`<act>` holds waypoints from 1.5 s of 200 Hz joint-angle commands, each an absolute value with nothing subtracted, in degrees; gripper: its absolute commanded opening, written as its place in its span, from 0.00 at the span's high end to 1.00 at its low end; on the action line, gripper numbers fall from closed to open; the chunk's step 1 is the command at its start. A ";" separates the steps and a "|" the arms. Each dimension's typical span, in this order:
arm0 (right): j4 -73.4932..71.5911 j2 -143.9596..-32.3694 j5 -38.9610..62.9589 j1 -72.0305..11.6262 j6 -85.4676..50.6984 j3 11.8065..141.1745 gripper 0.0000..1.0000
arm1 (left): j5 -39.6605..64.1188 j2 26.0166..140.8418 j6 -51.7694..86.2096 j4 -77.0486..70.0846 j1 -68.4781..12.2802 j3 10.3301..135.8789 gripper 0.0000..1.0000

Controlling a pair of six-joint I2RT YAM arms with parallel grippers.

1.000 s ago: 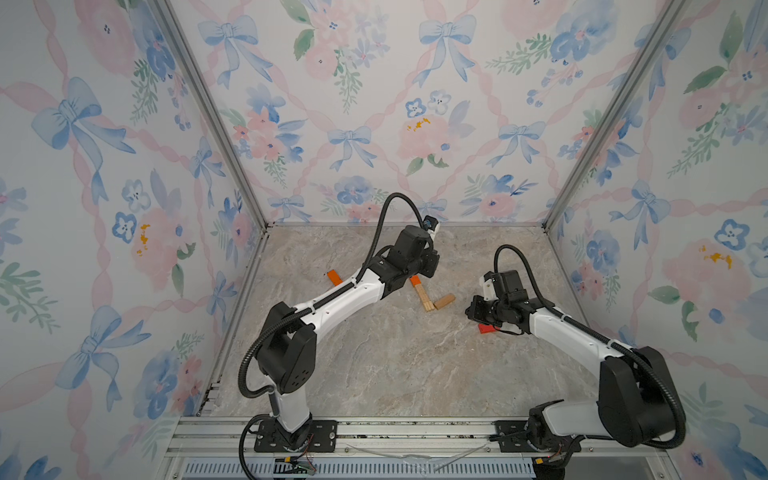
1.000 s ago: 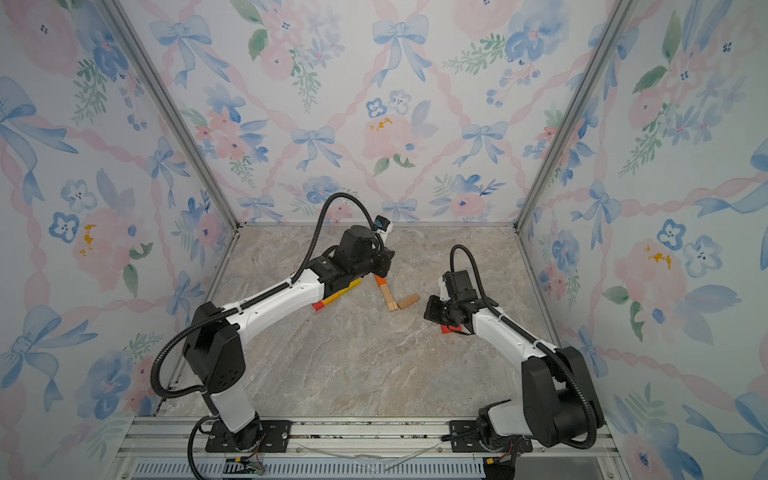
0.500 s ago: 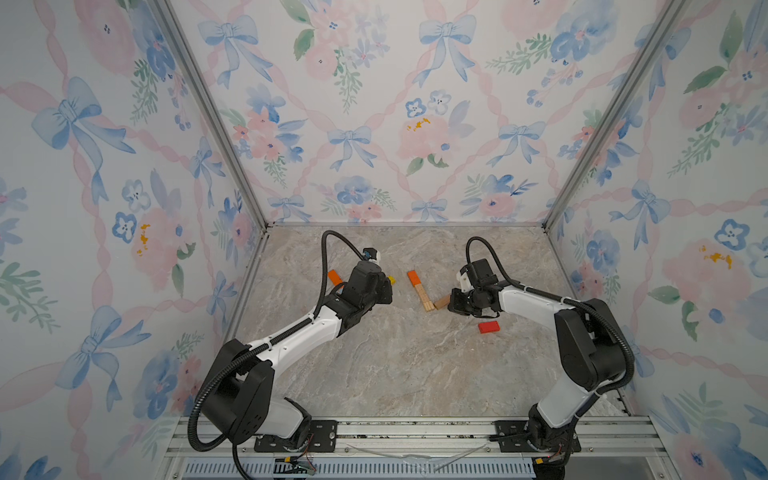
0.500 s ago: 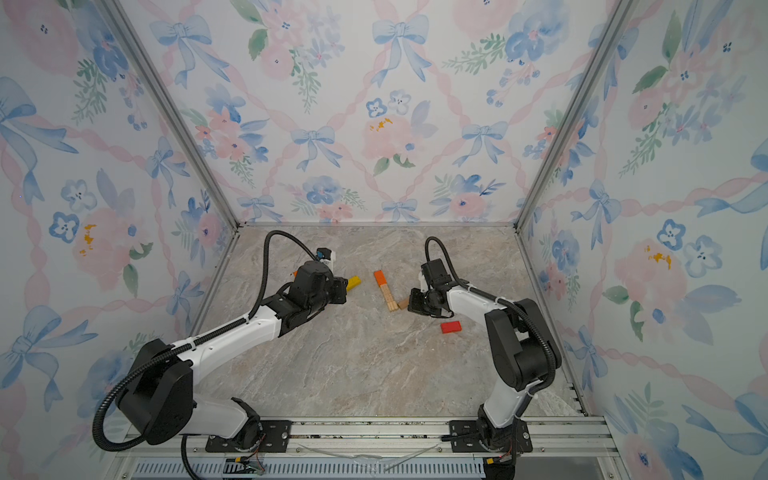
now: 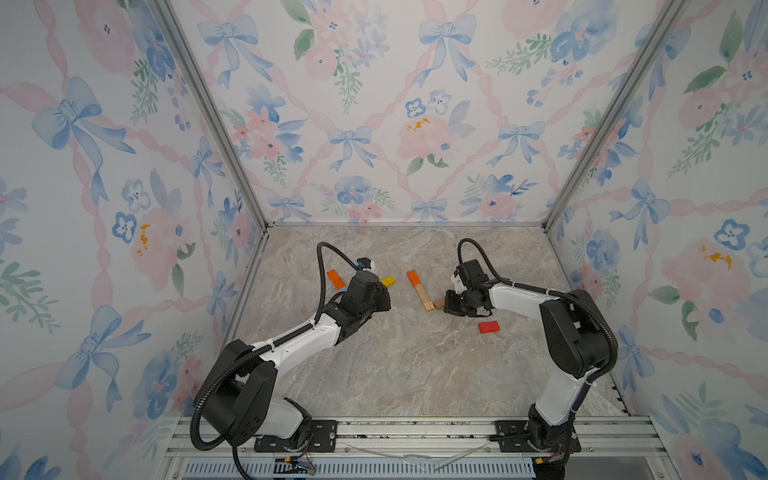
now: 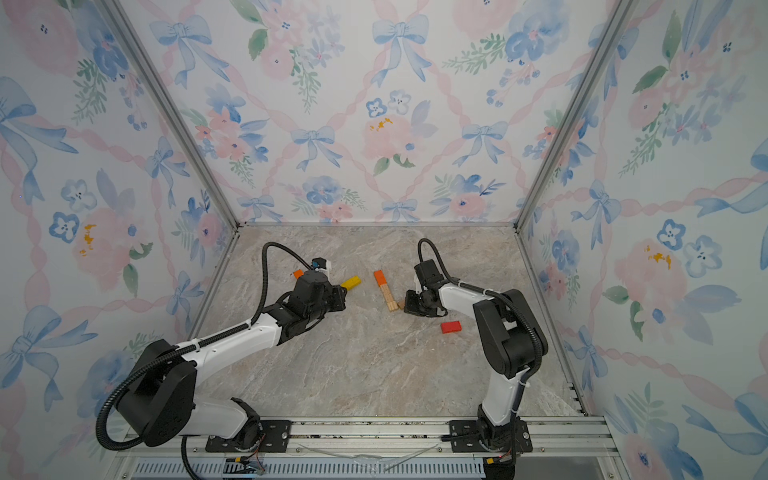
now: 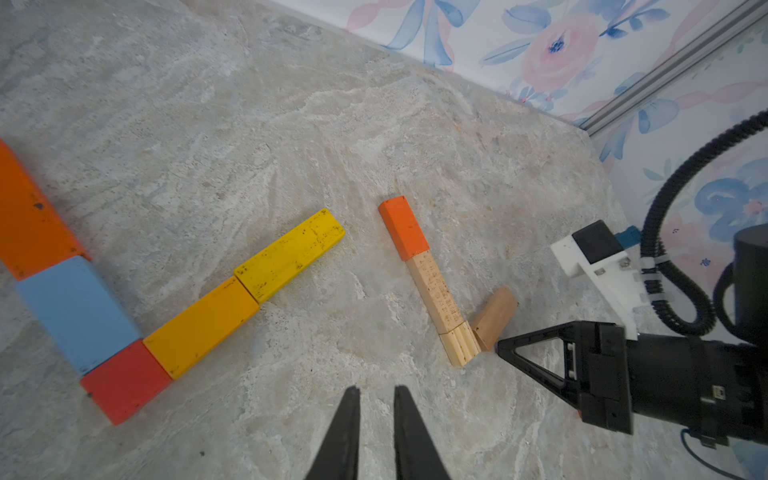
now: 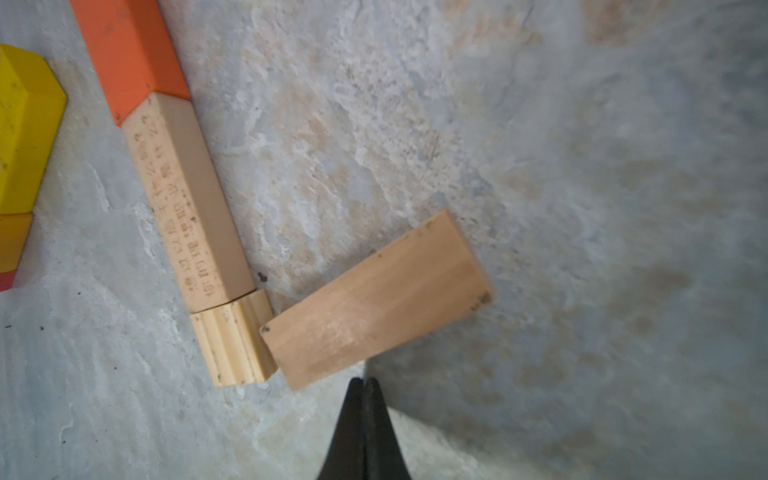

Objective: Assemble the letter v with building blocks
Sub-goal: Assemble the building block at the center of the board.

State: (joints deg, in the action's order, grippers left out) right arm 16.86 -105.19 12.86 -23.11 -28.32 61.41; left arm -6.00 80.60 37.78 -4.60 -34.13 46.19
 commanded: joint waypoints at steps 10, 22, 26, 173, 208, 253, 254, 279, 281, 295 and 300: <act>18.02 -106.78 11.86 -24.12 -27.96 63.18 0.96 | -4.94 81.31 38.28 -5.63 -34.04 47.20 0.81; 17.84 -106.74 11.87 -24.14 -28.11 63.19 0.96 | -4.77 81.47 38.26 -5.71 -34.04 47.20 0.81; 17.84 -106.76 11.91 -24.09 -28.06 63.17 0.96 | -4.78 81.39 38.28 -5.69 -33.99 47.20 0.81; 16.96 -107.53 11.43 -24.46 -28.74 63.57 0.93 | -4.02 81.28 38.76 -5.98 -34.08 46.67 0.81; 16.62 -107.98 11.60 -24.48 -29.00 63.64 0.93 | -3.75 81.43 38.91 -6.07 -34.02 46.76 0.81; 16.86 -107.74 11.70 -24.44 -28.74 63.37 0.93 | -3.76 81.65 39.05 -5.63 -34.14 46.85 0.81; 16.87 -107.70 11.69 -24.48 -28.74 63.33 0.93 | -3.77 81.69 39.08 -5.63 -34.16 46.85 0.81; 17.77 -106.21 11.36 -24.36 -28.26 62.91 0.92 | -3.75 81.77 39.02 -5.63 -34.16 46.93 0.81; 17.87 -106.01 11.28 -24.39 -28.27 62.86 0.92 | -3.71 81.79 39.07 -5.63 -34.14 46.93 0.80; 18.74 -104.44 10.91 -24.13 -27.82 62.51 0.91 | -3.54 81.92 38.94 -5.71 -34.11 47.10 0.81; 19.08 -103.82 10.78 -23.93 -27.63 62.33 0.90 | -3.60 82.05 38.94 -5.71 -34.16 47.17 0.81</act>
State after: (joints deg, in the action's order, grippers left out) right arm 16.12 -106.43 12.45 -23.75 -28.40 62.87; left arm -4.43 81.19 38.46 -5.06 -34.15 46.30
